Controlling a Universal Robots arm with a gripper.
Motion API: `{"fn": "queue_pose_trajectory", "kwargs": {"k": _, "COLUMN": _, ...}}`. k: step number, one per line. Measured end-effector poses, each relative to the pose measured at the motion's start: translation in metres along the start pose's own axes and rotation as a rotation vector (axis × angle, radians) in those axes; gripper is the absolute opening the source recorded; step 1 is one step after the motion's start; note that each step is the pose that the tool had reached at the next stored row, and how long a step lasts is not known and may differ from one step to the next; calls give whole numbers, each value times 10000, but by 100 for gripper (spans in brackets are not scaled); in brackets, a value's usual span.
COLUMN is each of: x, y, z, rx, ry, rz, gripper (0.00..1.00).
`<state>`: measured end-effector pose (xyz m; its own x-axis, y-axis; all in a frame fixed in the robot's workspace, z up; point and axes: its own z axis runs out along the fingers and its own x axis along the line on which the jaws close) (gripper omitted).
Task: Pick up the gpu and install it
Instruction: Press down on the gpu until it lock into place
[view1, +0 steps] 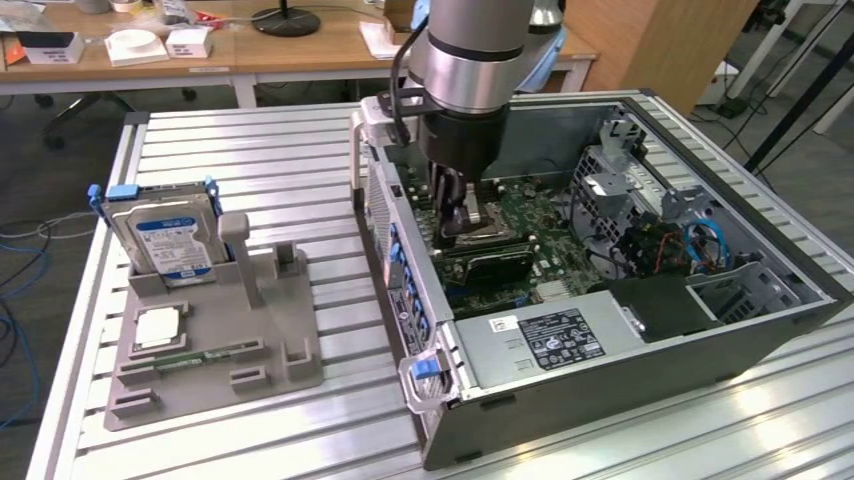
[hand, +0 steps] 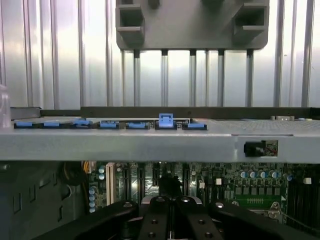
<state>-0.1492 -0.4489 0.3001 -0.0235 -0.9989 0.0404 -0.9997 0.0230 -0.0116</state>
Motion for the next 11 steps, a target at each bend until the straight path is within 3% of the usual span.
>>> {"fn": "queue_pose_trajectory", "kwargs": {"k": 9, "x": 0, "y": 76, "z": -1, "rx": -3, "ry": 0, "rz": -1, "gripper": 11}}
{"fn": "queue_pose_trajectory", "kwargs": {"k": 11, "x": 1, "y": 80, "z": -2, "rx": -5, "ry": -23, "rz": -3, "gripper": 11}}
